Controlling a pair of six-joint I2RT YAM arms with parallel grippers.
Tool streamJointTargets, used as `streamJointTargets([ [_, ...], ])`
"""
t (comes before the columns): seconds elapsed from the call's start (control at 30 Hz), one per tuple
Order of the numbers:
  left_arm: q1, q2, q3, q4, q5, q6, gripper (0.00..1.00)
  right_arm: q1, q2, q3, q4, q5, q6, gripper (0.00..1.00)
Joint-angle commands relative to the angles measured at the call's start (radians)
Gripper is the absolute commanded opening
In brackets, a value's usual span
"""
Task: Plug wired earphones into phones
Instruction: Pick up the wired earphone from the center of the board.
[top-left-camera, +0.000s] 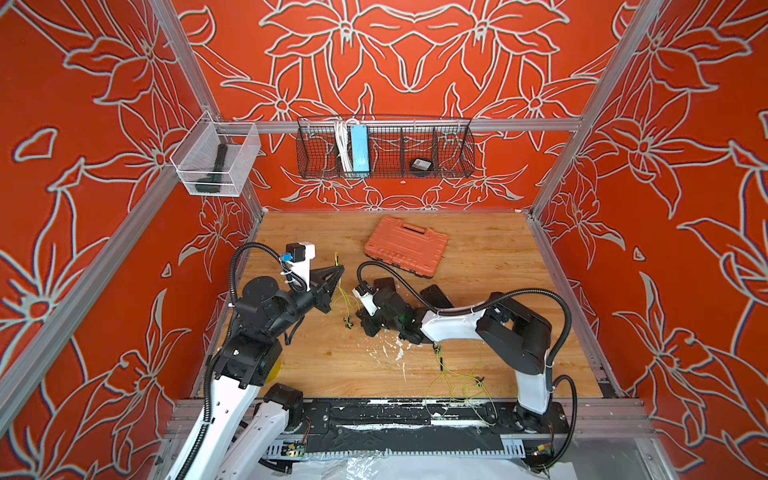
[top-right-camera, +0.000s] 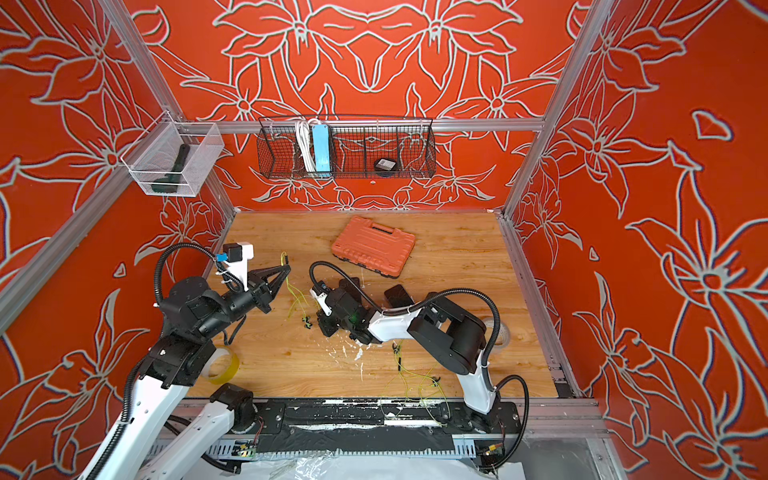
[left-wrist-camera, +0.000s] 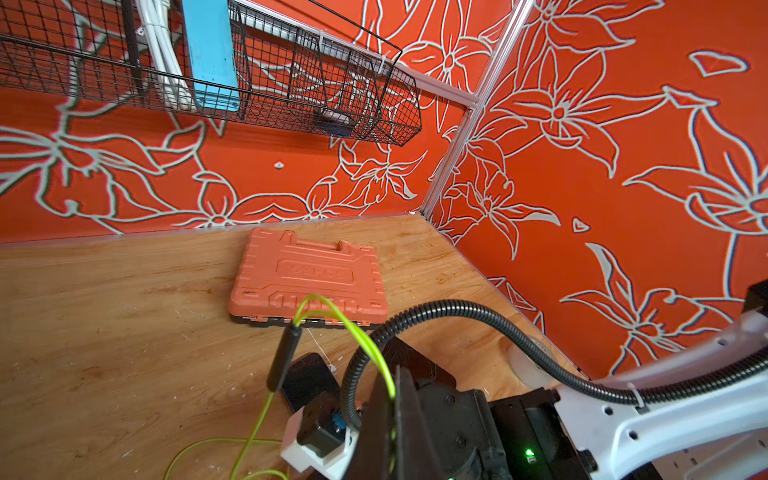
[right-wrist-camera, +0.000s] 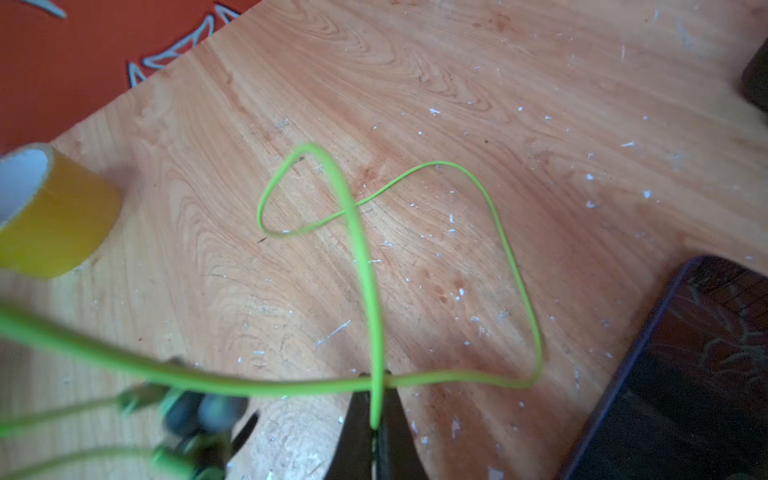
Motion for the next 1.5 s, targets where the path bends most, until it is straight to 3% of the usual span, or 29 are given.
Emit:
streamJointTargets([
  [0.0,-0.005,-0.016,0.006,-0.035,-0.125,0.014,0.00,0.007,-0.049,-0.013,-0.036,0.050,-0.024,0.00],
  [0.13,-0.005,-0.025,-0.021,-0.108,-0.370,-0.066,0.01,0.008,-0.198,-0.092,-0.121,0.066,-0.049,0.00],
  [0.17,-0.005,-0.028,-0.035,-0.131,-0.428,-0.104,0.05,0.008,-0.235,-0.103,-0.165,0.064,-0.062,0.00],
  [0.3,-0.005,-0.033,-0.077,-0.211,-0.518,-0.209,0.33,0.008,-0.343,-0.107,-0.369,0.078,-0.126,0.00],
  [0.43,-0.005,-0.067,-0.091,-0.271,-0.568,-0.269,0.83,0.011,-0.416,-0.080,-0.557,0.182,-0.231,0.00],
  [0.5,-0.005,-0.096,-0.076,-0.274,-0.575,-0.261,0.90,0.014,-0.452,-0.084,-0.582,0.266,-0.280,0.00],
  [0.63,-0.004,-0.152,-0.005,-0.268,-0.510,-0.189,0.91,0.019,-0.558,-0.161,-0.467,0.392,-0.444,0.00],
  [0.7,-0.005,-0.169,0.028,-0.248,-0.422,-0.141,0.90,0.022,-0.617,-0.193,-0.400,0.431,-0.525,0.00],
  [0.8,-0.005,-0.168,0.026,-0.147,-0.139,-0.115,0.86,0.036,-0.719,-0.246,-0.309,0.492,-0.661,0.00],
  [0.93,-0.006,-0.066,-0.018,0.085,0.297,-0.223,0.76,0.064,-0.875,-0.358,-0.194,0.505,-0.924,0.00],
  [1.0,-0.009,0.003,-0.010,0.150,0.393,-0.256,0.71,0.080,-0.968,-0.420,-0.161,0.465,-1.091,0.00],
  [1.1,-0.062,0.082,0.016,0.205,0.425,-0.259,0.65,0.091,-1.112,-0.447,-0.258,0.357,-1.308,0.00],
  [1.17,-0.164,0.132,0.031,0.225,0.402,-0.230,0.65,0.101,-1.194,-0.450,-0.332,0.318,-1.449,0.00],
  [1.23,-0.269,0.186,0.062,0.194,0.358,-0.170,0.66,0.106,-1.236,-0.433,-0.395,0.341,-1.550,0.00],
  [1.33,-0.381,0.282,0.132,0.117,0.258,-0.093,0.65,0.132,-1.281,-0.456,-0.442,0.384,-1.819,0.00],
  [1.47,-0.408,0.387,0.189,0.122,0.322,-0.072,0.62,0.133,-1.278,-0.399,-0.520,0.421,-1.897,0.00],
])
